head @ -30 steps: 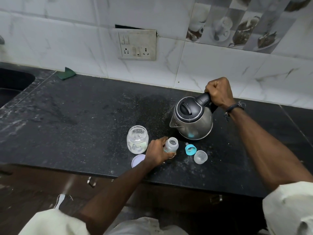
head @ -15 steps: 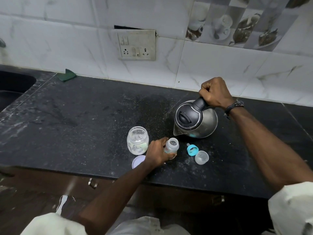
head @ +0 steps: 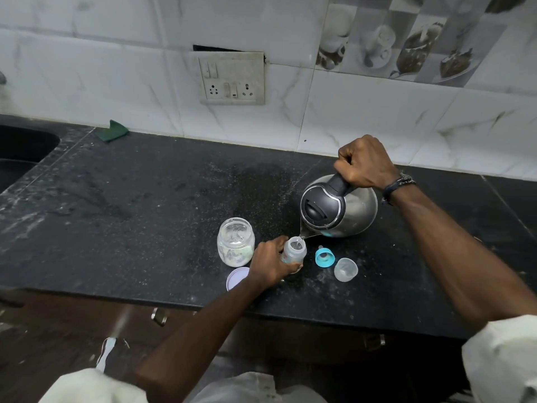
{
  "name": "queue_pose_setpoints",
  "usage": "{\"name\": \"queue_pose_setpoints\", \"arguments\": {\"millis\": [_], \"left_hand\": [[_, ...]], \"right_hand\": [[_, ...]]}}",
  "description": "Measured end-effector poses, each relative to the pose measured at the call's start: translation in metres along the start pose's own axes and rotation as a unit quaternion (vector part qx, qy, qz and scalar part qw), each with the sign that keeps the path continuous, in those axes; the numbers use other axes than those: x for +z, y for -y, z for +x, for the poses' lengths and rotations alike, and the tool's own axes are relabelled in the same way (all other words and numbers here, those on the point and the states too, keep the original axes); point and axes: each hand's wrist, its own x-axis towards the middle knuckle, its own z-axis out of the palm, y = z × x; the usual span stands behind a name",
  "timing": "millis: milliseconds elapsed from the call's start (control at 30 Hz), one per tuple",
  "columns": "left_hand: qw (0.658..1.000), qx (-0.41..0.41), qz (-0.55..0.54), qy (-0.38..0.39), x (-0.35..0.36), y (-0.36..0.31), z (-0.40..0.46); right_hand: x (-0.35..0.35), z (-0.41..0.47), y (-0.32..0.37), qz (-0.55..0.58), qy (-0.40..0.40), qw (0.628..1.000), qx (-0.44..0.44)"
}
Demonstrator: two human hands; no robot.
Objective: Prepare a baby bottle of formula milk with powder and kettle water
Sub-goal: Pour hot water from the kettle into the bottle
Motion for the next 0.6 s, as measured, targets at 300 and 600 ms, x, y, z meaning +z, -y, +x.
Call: {"name": "queue_pose_setpoints", "arguments": {"millis": [300, 600], "left_hand": [[1.0, 0.006, 0.005, -0.002, -0.0001, 0.0007, -0.0007], [1.0, 0.006, 0.005, 0.002, -0.0015, -0.0025, -0.0018]], "right_hand": [[-0.0025, -0.0036, -0.0003, -0.03, 0.003, 1.0, 0.009], [-0.0042, -0.0054, 0.0033, -0.043, 0.006, 0.999, 0.002]]}}
